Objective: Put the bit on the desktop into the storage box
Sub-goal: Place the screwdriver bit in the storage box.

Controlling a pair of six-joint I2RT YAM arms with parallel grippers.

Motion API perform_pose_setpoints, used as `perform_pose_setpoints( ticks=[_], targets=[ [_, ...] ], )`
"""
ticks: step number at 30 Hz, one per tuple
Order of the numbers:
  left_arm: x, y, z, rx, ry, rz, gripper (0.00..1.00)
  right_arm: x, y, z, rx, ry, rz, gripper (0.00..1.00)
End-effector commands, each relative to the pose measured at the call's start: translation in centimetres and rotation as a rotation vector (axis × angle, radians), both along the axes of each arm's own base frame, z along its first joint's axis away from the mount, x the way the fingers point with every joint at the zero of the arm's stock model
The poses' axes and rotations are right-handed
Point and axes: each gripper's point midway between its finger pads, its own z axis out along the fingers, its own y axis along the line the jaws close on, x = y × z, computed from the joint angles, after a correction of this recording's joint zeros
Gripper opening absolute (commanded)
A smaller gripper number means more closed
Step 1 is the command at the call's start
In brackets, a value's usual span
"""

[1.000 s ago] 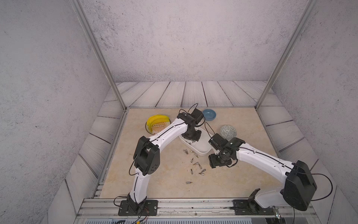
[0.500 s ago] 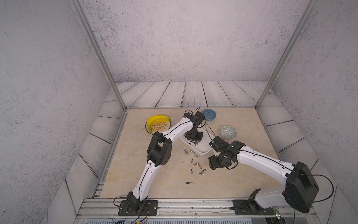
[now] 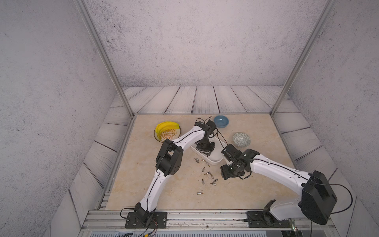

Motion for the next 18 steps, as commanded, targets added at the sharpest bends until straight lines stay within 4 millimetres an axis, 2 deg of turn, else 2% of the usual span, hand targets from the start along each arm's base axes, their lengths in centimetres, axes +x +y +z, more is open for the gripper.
perform_pose_setpoints(
  ticks=[1,5,10,18],
  targets=[
    [-0.3,0.2,-1.7,0.018,0.033,-0.007,0.00,-0.4,0.0,-0.3,-0.011,0.018,0.009,0.69],
    [-0.5,0.2,-2.4,0.026,0.050,-0.008,0.00,-0.4,0.0,-0.5,-0.018,0.019,0.010,0.69],
    [-0.4,0.3,-2.3,0.028,0.044,-0.007,0.00,-0.6,0.1,-1.0,-0.019,0.025,0.015,0.69],
    [-0.4,0.3,-2.3,0.032,0.043,-0.008,0.21,-0.9,0.9,-2.2,-0.012,0.034,0.034,0.69]
  ],
)
